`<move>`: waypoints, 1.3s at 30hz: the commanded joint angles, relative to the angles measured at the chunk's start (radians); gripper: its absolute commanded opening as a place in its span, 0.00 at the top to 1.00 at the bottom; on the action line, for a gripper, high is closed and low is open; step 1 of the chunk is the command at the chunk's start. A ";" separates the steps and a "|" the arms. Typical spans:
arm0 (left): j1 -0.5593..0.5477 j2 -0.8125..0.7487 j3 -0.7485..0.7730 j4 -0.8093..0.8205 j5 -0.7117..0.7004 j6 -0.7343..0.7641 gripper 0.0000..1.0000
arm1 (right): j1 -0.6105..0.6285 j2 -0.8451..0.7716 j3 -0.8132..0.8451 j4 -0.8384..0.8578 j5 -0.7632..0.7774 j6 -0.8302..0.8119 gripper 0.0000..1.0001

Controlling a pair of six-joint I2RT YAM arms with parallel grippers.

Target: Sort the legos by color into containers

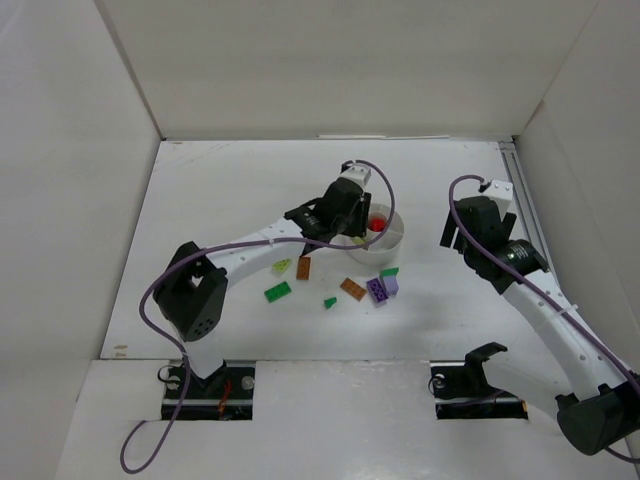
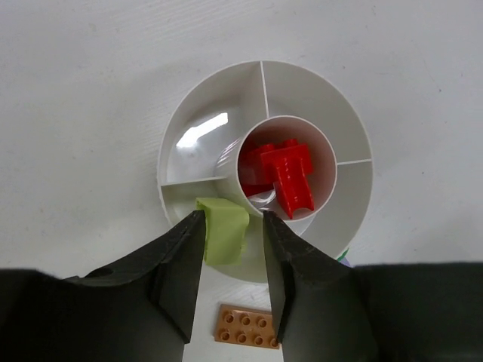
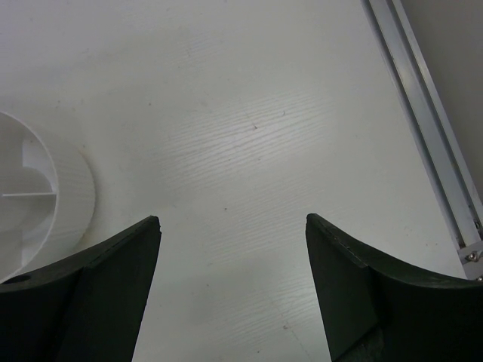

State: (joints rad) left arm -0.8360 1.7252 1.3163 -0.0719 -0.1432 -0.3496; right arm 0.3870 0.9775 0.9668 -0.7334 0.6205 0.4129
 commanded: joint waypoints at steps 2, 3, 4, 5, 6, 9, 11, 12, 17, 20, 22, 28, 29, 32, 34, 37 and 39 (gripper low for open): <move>-0.003 -0.019 -0.008 0.023 0.019 -0.014 0.61 | -0.005 -0.002 0.015 -0.004 0.022 -0.011 0.18; -0.003 -0.029 -0.023 0.023 0.019 -0.025 0.57 | -0.005 -0.002 0.015 -0.004 0.022 -0.011 0.18; -0.003 -0.039 -0.032 0.032 0.019 -0.025 0.51 | -0.005 -0.002 0.015 -0.004 0.022 -0.011 0.18; -0.003 -0.059 -0.046 0.032 0.028 -0.025 0.48 | -0.005 -0.011 0.015 -0.004 0.022 -0.011 0.18; -0.003 -0.070 -0.046 0.032 0.037 -0.025 0.47 | -0.005 -0.011 0.015 -0.004 0.022 -0.011 0.18; -0.003 -0.114 -0.057 0.032 0.037 -0.045 0.47 | -0.005 -0.011 0.015 -0.004 -0.001 -0.037 0.18; 0.006 -0.150 -0.066 -0.003 -0.008 -0.058 0.42 | -0.005 -0.023 0.001 0.034 -0.073 -0.084 0.18; 0.006 -0.200 -0.093 -0.014 -0.024 -0.058 0.38 | -0.005 -0.034 0.001 0.069 -0.096 -0.126 0.16; 0.024 -0.406 -0.213 -0.120 -0.192 -0.197 0.00 | 0.139 -0.014 -0.010 0.140 -0.101 -0.193 0.15; 0.105 -0.538 -0.291 -0.268 -0.222 -0.337 0.00 | 0.321 0.047 0.015 0.254 -0.129 -0.288 0.15; 0.176 -0.590 -0.351 -0.412 -0.222 -0.510 0.00 | 0.417 0.107 0.052 0.323 -0.201 -0.338 0.15; 0.359 -0.794 -0.529 -0.609 -0.164 -0.692 0.00 | 0.549 0.459 0.185 0.522 -0.349 -0.418 0.15; 0.359 -0.826 -0.541 -0.632 -0.164 -0.701 0.00 | 0.562 0.507 0.257 0.522 -0.366 -0.418 0.15; 0.359 -0.958 -0.542 -0.672 -0.182 -0.736 0.00 | 0.573 0.685 0.428 0.474 -0.300 -0.314 0.16; 0.359 -1.045 -0.529 -0.672 -0.182 -0.736 0.00 | 0.573 0.824 0.545 0.334 -0.219 -0.121 0.19; 0.359 -1.108 -0.497 -0.724 -0.208 -0.759 0.00 | 0.582 1.012 0.778 0.142 -0.194 0.107 0.21; 0.359 -1.119 -0.476 -0.778 -0.245 -0.785 0.00 | 0.605 1.082 0.886 0.094 -0.185 0.185 0.22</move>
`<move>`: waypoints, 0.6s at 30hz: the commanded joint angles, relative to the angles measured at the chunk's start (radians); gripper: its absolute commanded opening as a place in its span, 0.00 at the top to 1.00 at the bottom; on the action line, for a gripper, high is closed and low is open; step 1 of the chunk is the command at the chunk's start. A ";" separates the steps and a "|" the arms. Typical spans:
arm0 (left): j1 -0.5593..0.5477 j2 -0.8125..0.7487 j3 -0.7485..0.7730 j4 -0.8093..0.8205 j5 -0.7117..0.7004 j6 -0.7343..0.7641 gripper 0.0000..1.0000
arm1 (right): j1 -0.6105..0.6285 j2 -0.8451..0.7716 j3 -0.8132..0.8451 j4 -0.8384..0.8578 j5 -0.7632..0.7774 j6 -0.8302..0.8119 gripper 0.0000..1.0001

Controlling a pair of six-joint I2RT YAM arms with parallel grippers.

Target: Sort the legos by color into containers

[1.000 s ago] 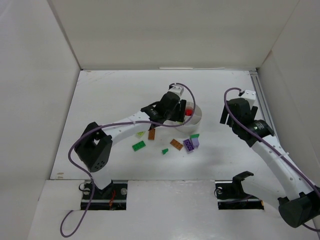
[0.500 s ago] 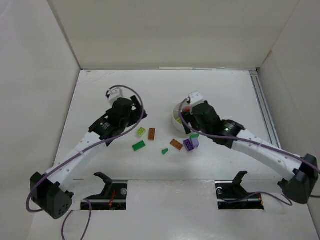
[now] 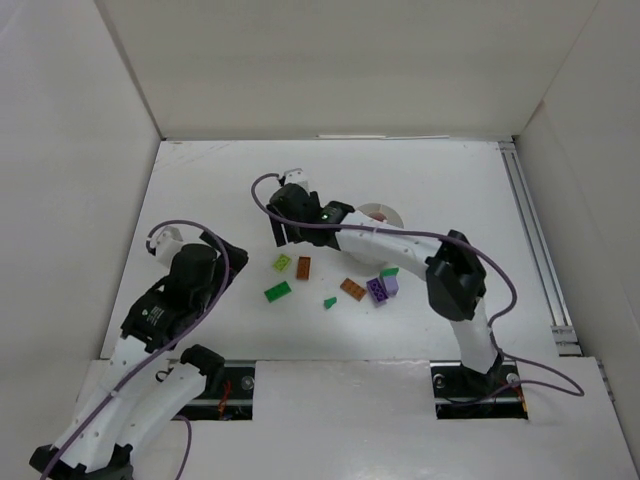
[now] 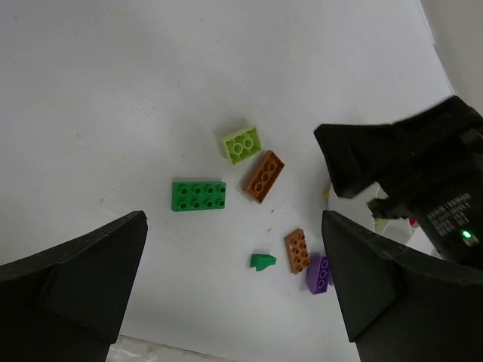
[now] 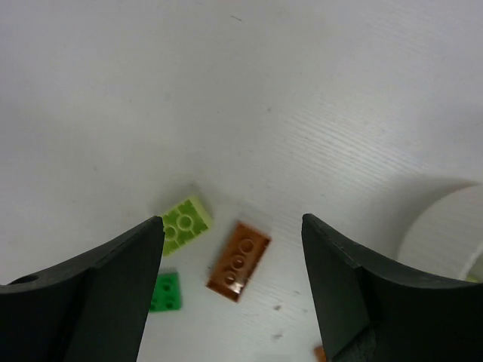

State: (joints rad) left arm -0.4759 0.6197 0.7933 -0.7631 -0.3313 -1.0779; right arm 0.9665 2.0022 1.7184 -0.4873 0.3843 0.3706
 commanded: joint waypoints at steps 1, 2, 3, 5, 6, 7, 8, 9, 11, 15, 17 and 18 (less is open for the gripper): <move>-0.001 -0.014 0.070 -0.102 -0.067 -0.057 0.00 | 0.026 0.116 0.164 -0.190 0.051 0.288 0.22; -0.001 -0.005 0.081 -0.117 -0.090 -0.057 0.00 | 0.026 0.141 0.185 -0.203 0.041 0.315 0.22; -0.001 -0.005 0.081 -0.128 -0.091 -0.068 0.00 | 0.026 0.161 0.204 -0.214 0.024 0.338 0.22; -0.001 0.006 0.095 -0.128 -0.091 -0.047 0.00 | 0.035 0.197 0.231 -0.235 0.013 0.410 0.26; -0.001 0.017 0.095 -0.128 -0.091 -0.047 0.00 | 0.035 0.198 0.231 -0.235 0.001 0.436 0.28; -0.001 0.017 0.095 -0.116 -0.091 -0.031 0.00 | 0.035 0.207 0.231 -0.244 0.001 0.459 0.30; -0.001 0.017 0.095 -0.107 -0.080 -0.011 0.00 | 0.035 0.207 0.218 -0.226 -0.008 0.487 0.31; -0.001 0.017 0.095 -0.107 -0.068 -0.011 0.00 | 0.035 0.207 0.218 -0.217 -0.009 0.496 0.33; -0.001 0.008 0.084 -0.065 -0.049 0.021 0.00 | 0.035 0.216 0.218 -0.208 -0.019 0.505 0.34; -0.001 -0.011 0.075 -0.031 -0.020 0.078 0.00 | 0.044 0.282 0.283 -0.235 -0.028 0.543 0.34; -0.001 -0.011 0.075 -0.031 -0.020 0.101 0.00 | 0.044 0.296 0.293 -0.235 -0.038 0.556 0.34; -0.001 -0.011 0.075 -0.031 -0.020 0.101 0.00 | 0.044 0.306 0.293 -0.235 -0.051 0.576 0.34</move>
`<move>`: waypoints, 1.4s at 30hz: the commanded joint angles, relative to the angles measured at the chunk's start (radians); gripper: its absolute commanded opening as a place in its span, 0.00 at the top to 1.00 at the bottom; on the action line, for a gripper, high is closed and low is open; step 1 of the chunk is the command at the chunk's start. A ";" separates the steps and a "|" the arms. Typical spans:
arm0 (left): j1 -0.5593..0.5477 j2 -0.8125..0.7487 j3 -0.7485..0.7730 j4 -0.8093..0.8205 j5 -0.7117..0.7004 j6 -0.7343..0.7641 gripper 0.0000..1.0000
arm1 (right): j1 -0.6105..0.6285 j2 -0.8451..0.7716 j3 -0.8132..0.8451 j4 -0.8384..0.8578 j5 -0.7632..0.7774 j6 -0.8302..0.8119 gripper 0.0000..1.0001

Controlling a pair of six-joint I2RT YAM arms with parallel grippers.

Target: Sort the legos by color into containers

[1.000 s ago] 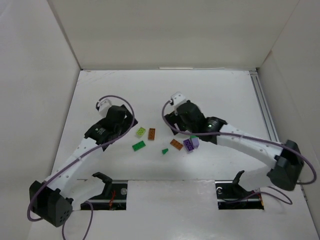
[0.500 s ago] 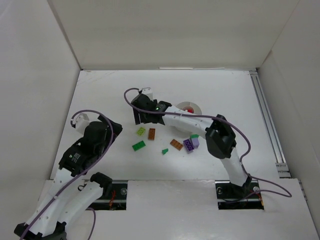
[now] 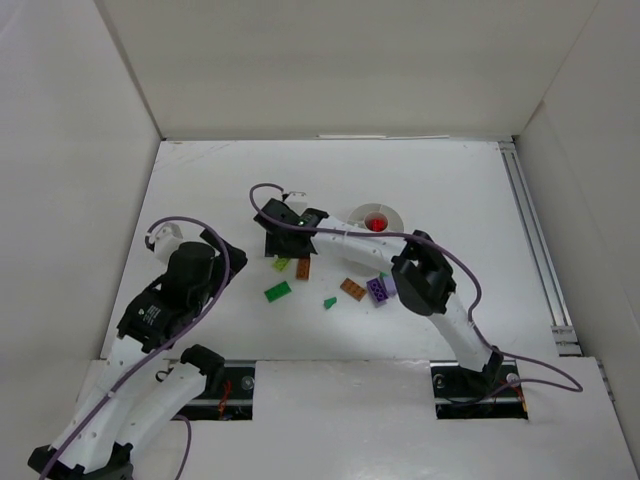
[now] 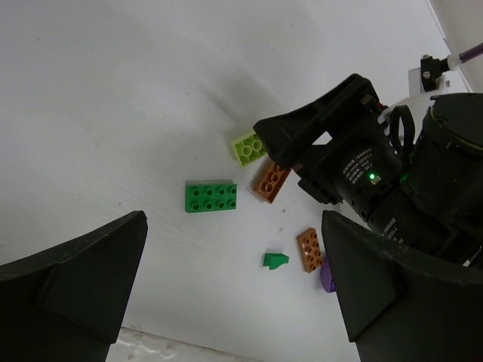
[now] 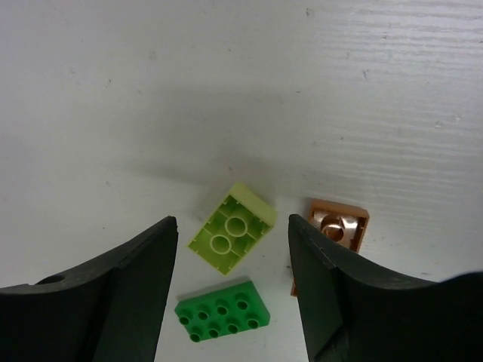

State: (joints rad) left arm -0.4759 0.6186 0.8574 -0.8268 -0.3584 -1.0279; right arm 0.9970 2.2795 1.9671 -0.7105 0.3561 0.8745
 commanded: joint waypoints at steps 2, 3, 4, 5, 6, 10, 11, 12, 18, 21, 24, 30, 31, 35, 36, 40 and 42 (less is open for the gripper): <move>-0.001 -0.019 0.011 0.032 0.007 0.074 0.00 | 0.014 0.041 0.044 -0.003 -0.040 0.083 0.34; -0.001 -0.019 0.011 0.032 0.007 0.074 0.00 | 0.014 0.041 0.044 -0.003 -0.049 0.092 0.34; -0.001 -0.019 0.011 0.032 0.007 0.089 0.00 | 0.014 0.055 0.044 -0.015 -0.049 0.101 0.34; -0.001 -0.019 0.011 0.041 0.018 0.101 0.00 | 0.014 0.066 0.044 -0.015 -0.049 0.110 0.34; -0.001 -0.019 0.011 0.041 0.018 0.110 0.00 | 0.014 0.066 0.044 -0.029 -0.049 0.110 0.34; -0.001 -0.028 0.002 0.063 0.038 0.135 0.00 | 0.023 0.075 0.033 -0.026 -0.049 0.147 0.36; -0.001 -0.028 0.002 0.075 0.047 0.150 0.00 | 0.023 0.084 0.033 -0.026 -0.049 0.158 0.38; -0.001 -0.028 0.002 0.075 0.047 0.150 0.00 | 0.023 0.084 0.033 -0.017 -0.049 0.158 0.38; -0.001 -0.028 -0.007 0.086 0.056 0.172 0.00 | 0.041 0.095 0.042 -0.017 -0.019 0.149 0.64; -0.001 -0.028 -0.008 0.095 0.056 0.172 0.00 | 0.042 0.057 0.042 -0.007 0.026 0.079 0.71; -0.001 -0.028 -0.008 0.095 0.056 0.172 0.00 | 0.042 -0.014 -0.037 0.090 0.079 -0.082 0.75; -0.001 -0.007 -0.008 0.130 0.079 0.172 0.00 | 0.051 -0.369 -0.385 0.476 0.170 -0.555 0.75; -0.001 -0.007 -0.008 0.150 0.093 0.172 0.00 | 0.051 -0.408 -0.443 0.500 0.170 -0.618 0.75; -0.001 0.029 -0.026 0.202 0.108 0.172 0.00 | 0.051 -0.540 -0.500 0.468 0.260 -0.779 0.75; -0.001 0.044 -0.038 0.203 0.108 0.160 0.00 | 0.051 -0.540 -0.513 0.454 0.279 -0.790 0.74; -0.001 0.101 -0.047 0.264 0.119 0.160 0.00 | 0.031 -0.554 -0.533 0.404 0.313 -0.801 0.73; -0.001 0.150 -0.038 0.287 0.119 0.160 0.00 | -0.004 -0.545 -0.533 0.370 0.313 -0.801 0.73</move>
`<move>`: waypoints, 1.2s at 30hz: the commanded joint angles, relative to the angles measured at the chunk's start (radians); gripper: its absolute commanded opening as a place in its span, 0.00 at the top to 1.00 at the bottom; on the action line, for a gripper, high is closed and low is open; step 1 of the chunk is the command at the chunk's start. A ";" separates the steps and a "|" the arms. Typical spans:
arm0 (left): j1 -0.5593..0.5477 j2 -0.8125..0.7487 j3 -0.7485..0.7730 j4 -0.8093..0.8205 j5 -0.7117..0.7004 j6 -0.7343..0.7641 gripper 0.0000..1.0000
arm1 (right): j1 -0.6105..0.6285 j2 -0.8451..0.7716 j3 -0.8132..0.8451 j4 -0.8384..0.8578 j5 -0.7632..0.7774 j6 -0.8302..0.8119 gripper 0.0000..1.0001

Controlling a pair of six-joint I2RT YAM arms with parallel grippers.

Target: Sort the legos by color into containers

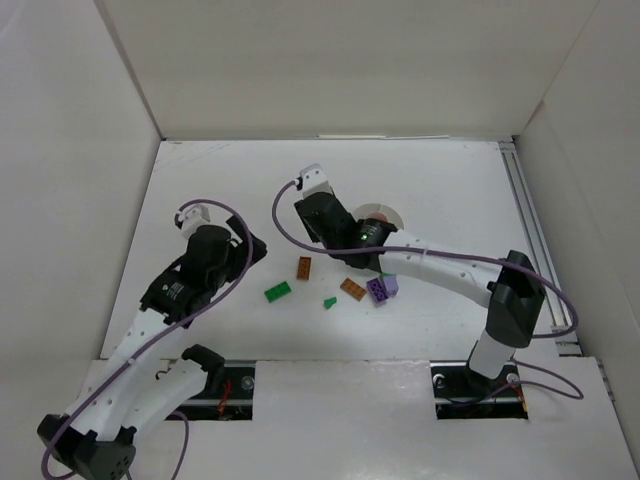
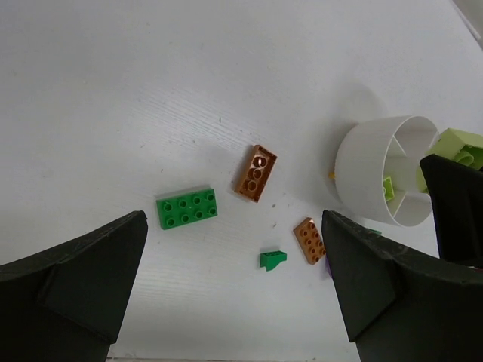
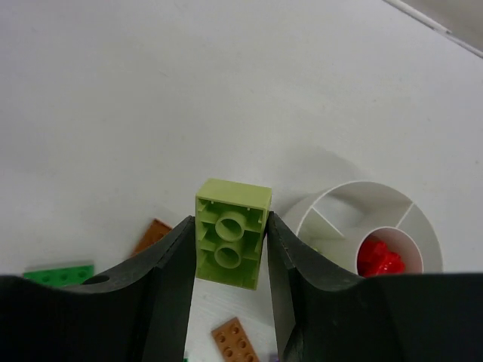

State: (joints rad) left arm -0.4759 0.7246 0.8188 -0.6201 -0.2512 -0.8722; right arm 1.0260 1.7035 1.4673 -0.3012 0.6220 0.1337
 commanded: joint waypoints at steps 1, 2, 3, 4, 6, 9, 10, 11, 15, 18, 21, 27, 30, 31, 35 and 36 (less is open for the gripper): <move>-0.001 0.061 0.000 0.080 0.023 0.004 0.00 | -0.043 0.031 -0.033 -0.039 0.047 -0.060 0.73; -0.001 0.076 0.011 0.080 0.023 0.004 0.00 | -0.052 0.031 -0.033 -0.050 0.047 -0.049 0.73; -0.001 0.091 0.011 0.080 0.023 -0.008 0.00 | -0.073 0.031 -0.047 -0.050 0.047 -0.049 0.73; -0.001 0.116 0.011 0.089 0.023 -0.008 0.00 | -0.082 0.019 -0.058 -0.050 0.036 -0.039 0.73; -0.001 0.137 0.020 0.101 0.023 -0.008 0.00 | -0.109 0.004 -0.081 -0.050 0.012 -0.039 0.73; -0.001 0.166 0.020 0.129 0.032 -0.008 0.00 | -0.121 -0.025 -0.116 -0.039 -0.008 -0.039 0.72; -0.001 0.167 0.020 0.138 0.041 -0.008 0.00 | -0.130 -0.025 -0.131 -0.039 -0.008 -0.039 0.72; -0.001 0.180 0.011 0.149 0.041 -0.008 0.00 | -0.130 -0.034 -0.148 -0.048 -0.008 -0.039 0.72; -0.001 0.220 0.011 0.167 0.061 -0.008 0.00 | -0.152 -0.035 -0.182 -0.059 -0.022 -0.039 0.72; -0.001 0.230 0.011 0.177 0.070 -0.008 0.00 | -0.162 -0.044 -0.206 -0.050 -0.042 -0.028 0.69; -0.001 0.248 0.002 0.195 0.079 -0.008 0.00 | -0.162 -0.054 -0.216 -0.041 -0.042 -0.028 0.67; 0.008 0.257 -0.007 0.195 0.099 -0.017 0.00 | -0.172 -0.054 -0.225 -0.050 -0.019 -0.019 0.56; 0.008 0.248 -0.017 0.195 0.099 -0.017 0.00 | -0.172 -0.065 -0.225 -0.061 -0.019 -0.019 0.50; 0.008 0.248 -0.017 0.195 0.099 -0.017 0.00 | -0.172 -0.074 -0.225 -0.061 -0.019 -0.019 0.49; 0.008 0.248 -0.017 0.186 0.108 -0.017 0.00 | -0.172 -0.116 -0.225 -0.061 -0.028 -0.028 0.37; 0.008 0.248 -0.017 0.186 0.109 -0.017 0.00 | -0.172 -0.116 -0.225 -0.061 -0.028 -0.028 0.37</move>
State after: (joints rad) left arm -0.4744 0.9844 0.8101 -0.4461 -0.1532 -0.8810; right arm 0.8619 1.6512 1.2430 -0.3691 0.5869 0.1089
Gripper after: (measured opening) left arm 0.997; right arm 0.623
